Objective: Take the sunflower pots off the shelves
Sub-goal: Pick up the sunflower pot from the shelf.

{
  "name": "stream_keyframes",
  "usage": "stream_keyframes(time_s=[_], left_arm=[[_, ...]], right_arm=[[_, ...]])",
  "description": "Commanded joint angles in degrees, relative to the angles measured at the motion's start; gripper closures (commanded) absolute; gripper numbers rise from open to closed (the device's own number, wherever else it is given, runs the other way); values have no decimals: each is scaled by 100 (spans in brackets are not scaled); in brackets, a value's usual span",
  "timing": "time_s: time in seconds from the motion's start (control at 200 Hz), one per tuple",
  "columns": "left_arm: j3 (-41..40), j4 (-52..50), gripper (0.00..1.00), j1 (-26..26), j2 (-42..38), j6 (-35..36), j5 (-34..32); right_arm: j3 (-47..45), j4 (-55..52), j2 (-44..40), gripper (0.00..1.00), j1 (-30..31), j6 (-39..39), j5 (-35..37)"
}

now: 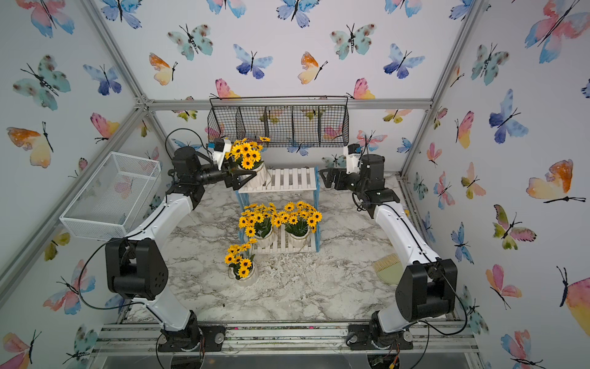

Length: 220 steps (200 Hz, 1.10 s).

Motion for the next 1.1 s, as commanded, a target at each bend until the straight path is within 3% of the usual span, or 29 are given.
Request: stream_keyframes(time_s=[0.0,0.866,1.096], left_arm=[[137,46,2,-62,78,-35,84],[347,-7,0,-220,345,16,-137],[347,-53,8,-243,326,68,-133]], right_arm=[[-6,81,28,2,-29,7,-115],[-138,143,58,5,-27,-1,-216],[-164,144,45,5,-25,-10,-216]])
